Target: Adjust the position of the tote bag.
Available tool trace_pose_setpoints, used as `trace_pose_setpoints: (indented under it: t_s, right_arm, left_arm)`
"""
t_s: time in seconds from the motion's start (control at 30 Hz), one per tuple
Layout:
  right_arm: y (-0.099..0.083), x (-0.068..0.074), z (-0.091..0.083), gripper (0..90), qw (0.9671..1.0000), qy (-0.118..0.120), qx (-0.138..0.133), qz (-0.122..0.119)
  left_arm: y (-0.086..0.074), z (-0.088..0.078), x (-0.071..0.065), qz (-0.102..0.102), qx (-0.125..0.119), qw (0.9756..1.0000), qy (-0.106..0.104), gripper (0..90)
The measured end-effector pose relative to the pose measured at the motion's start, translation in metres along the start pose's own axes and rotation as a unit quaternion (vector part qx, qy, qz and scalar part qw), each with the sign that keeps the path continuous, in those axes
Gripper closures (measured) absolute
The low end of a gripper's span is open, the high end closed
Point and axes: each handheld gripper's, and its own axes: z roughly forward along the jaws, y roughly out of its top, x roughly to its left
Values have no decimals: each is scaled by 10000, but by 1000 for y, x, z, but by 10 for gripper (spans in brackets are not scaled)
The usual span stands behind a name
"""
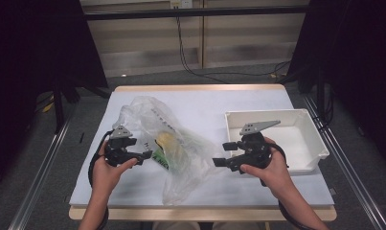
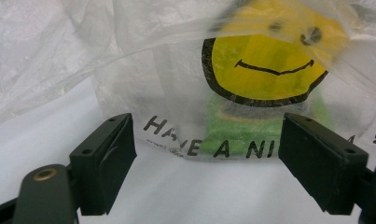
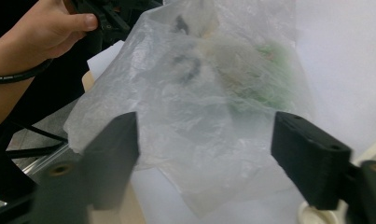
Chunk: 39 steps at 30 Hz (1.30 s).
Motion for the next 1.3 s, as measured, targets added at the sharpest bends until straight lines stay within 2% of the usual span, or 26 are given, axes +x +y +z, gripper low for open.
trace_pose_setpoints:
  t_s: [0.03,0.07,0.13,0.17,0.2,0.23,0.3,0.4,0.43,0.47,0.5,0.53,0.57,0.6,0.7,0.8,0.83,0.87,0.97,1.0,1.03,1.1,1.13,1.3]
  right_arm:
    - [0,0,0,199,10000,0,0,0]
    - [-1,5,1,148,10000,-30,-26,-58]
    - [-3,10,5,87,9993,-237,206,-226]
    - [-3,10,5,87,9993,-237,206,-226]
    - [-5,15,10,88,9977,-315,404,-436]
    - [-5,15,10,88,9977,-315,404,-436]
    - [-9,15,19,114,9965,-275,603,-500]
    - [-13,10,23,428,9946,-363,672,-699]
    - [-13,10,23,428,9946,-363,672,-699]
    - [-14,4,24,658,9946,-441,636,-698]
    - [-14,4,24,658,9946,-441,636,-698]
    - [-14,-4,25,814,9955,-272,617,-669]
    - [-14,-4,25,814,9955,-272,617,-669]
    - [-12,-11,25,890,9955,-339,612,-645]
    - [-8,-17,24,897,9954,-426,605,-614]
    - [5,-34,21,900,9956,-560,527,-543]
    - [5,-34,21,900,9956,-560,527,-543]
    - [14,-42,18,900,9950,-676,471,-560]
    - [23,-49,16,900,9952,-719,366,-552]
    - [31,-56,15,900,9950,-760,317,-572]
    - [31,-56,15,900,9950,-760,317,-572]
    - [39,-64,15,900,9946,-862,213,-539]
    - [42,-69,18,898,9953,-811,247,-477]
    - [36,-73,24,888,9959,-779,301,-333]
  left_arm:
    - [0,0,0,0,0,10000,0,186]
    - [0,0,0,-1,8,10000,-11,186]
    - [0,0,1,-14,40,10000,-6,185]
    - [0,0,1,-14,40,10000,-6,185]
    - [-1,1,2,-16,18,10000,16,185]
    - [-1,1,2,-16,18,10000,16,185]
    - [-1,1,2,-19,24,10000,7,185]
    - [0,1,3,6,43,10000,-1,186]
    - [0,1,3,6,43,10000,-1,186]
    - [0,1,3,16,39,10000,19,186]
    - [0,1,3,16,39,10000,19,186]
    - [0,1,3,5,46,10000,29,186]
    - [0,1,3,5,46,10000,29,186]
    - [0,2,3,4,38,10000,-1,186]
    - [0,2,3,-3,34,10000,-12,187]
    - [0,1,3,29,20,10000,-3,190]
    - [0,1,3,29,20,10000,-3,191]
    - [1,1,2,36,20,10000,-4,191]
    - [1,2,2,45,-12,10000,-6,194]
    - [1,2,2,50,1,10000,4,194]
    - [1,2,2,50,1,10000,4,194]
    - [1,2,3,54,2,10000,-8,194]
    - [1,3,2,26,7,10000,9,195]
    - [1,4,0,63,-49,10000,22,204]
